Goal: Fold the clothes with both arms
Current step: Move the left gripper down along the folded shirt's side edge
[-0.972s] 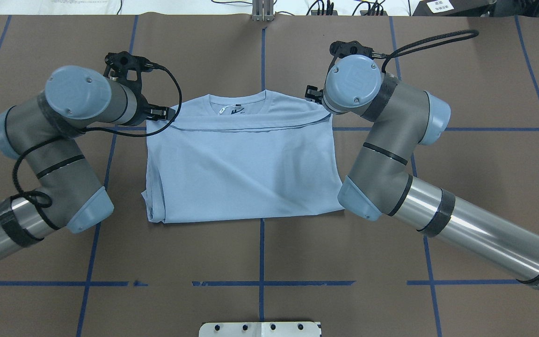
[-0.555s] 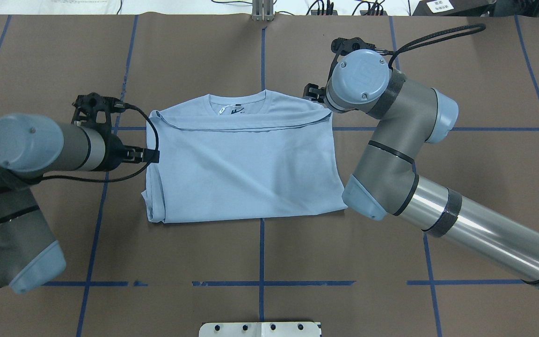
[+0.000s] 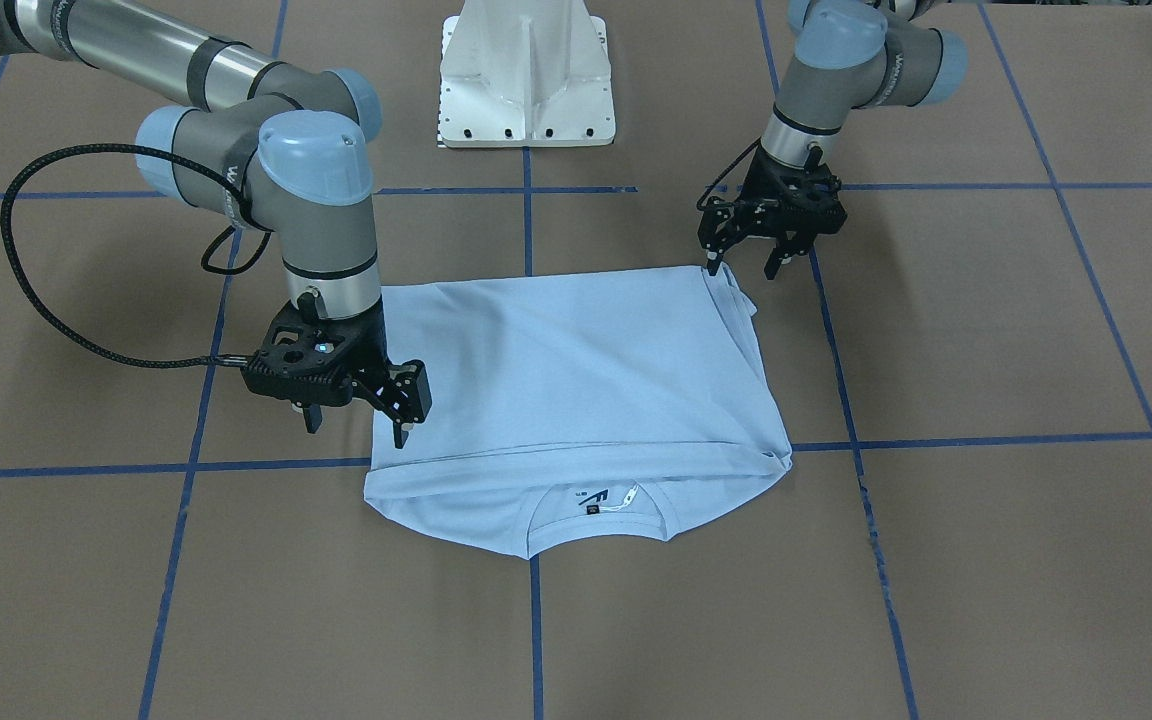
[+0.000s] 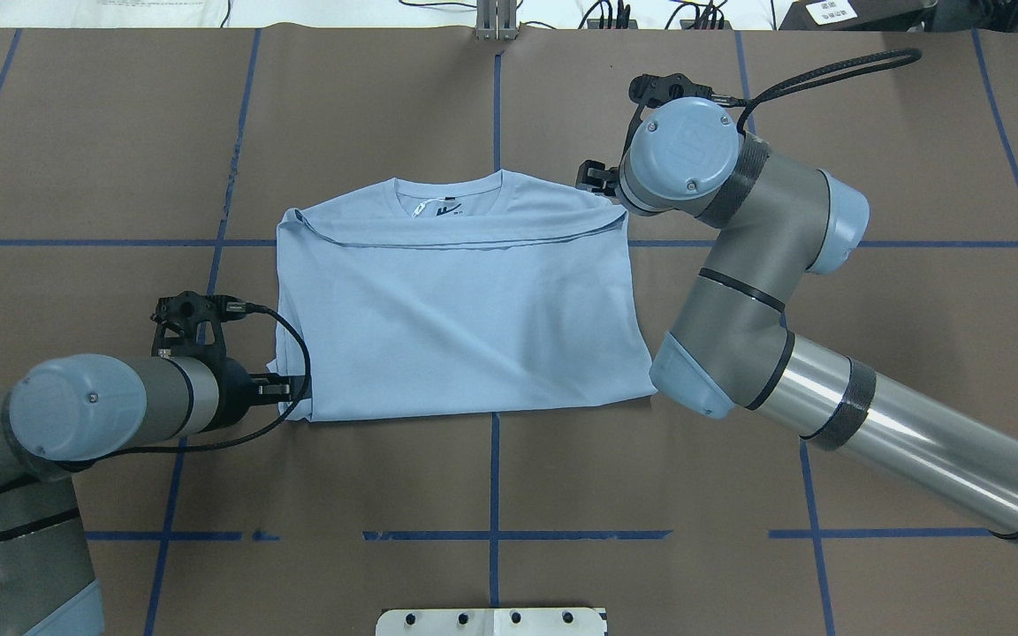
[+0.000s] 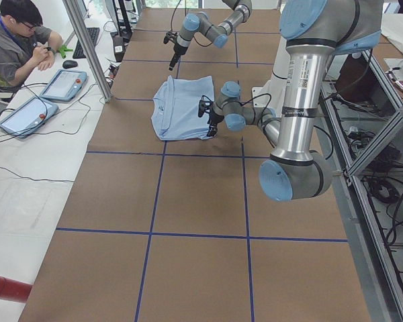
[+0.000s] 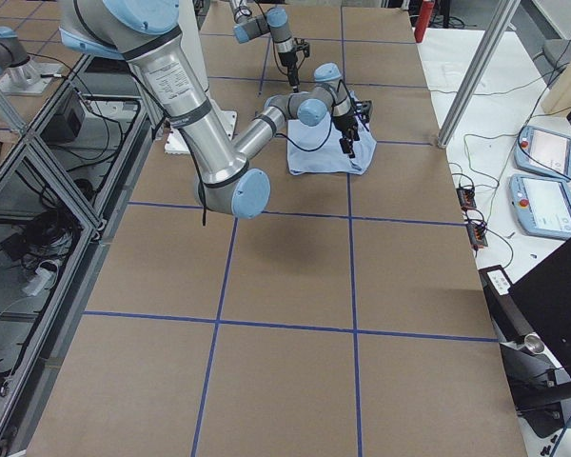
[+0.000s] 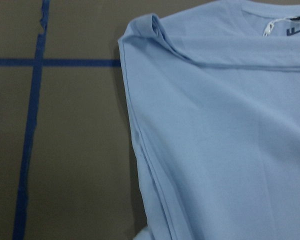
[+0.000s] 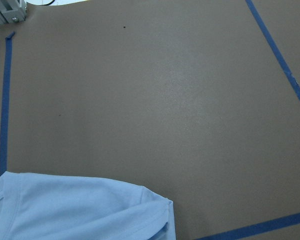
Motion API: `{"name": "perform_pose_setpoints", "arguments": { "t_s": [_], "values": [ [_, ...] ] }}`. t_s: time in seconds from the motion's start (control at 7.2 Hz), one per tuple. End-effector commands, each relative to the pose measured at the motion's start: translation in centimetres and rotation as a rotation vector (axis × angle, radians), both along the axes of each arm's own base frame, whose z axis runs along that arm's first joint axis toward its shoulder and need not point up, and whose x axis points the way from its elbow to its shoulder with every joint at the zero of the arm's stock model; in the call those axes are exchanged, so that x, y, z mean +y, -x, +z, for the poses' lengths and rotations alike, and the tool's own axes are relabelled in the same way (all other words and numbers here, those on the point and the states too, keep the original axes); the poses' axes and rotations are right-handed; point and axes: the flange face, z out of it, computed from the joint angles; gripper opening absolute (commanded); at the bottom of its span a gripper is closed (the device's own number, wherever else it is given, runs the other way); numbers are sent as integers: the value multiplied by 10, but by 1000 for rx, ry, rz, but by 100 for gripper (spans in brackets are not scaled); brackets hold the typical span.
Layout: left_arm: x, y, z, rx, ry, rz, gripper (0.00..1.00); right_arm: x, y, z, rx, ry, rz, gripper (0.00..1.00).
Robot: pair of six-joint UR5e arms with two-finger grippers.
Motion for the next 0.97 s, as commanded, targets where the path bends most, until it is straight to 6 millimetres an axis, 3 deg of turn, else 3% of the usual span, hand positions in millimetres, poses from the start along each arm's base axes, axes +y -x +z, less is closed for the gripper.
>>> {"name": "perform_pose_setpoints", "arguments": {
  "t_s": [0.0, 0.83],
  "values": [
    [15, -12, 1, 6, 18, 6, 53, 1, 1, 2, 2, 2, -1, 100],
    [13, -19, 10, -13, 21, 12, 49, 3, 2, 2, 0, 5, 2, 100]
  ]
}}
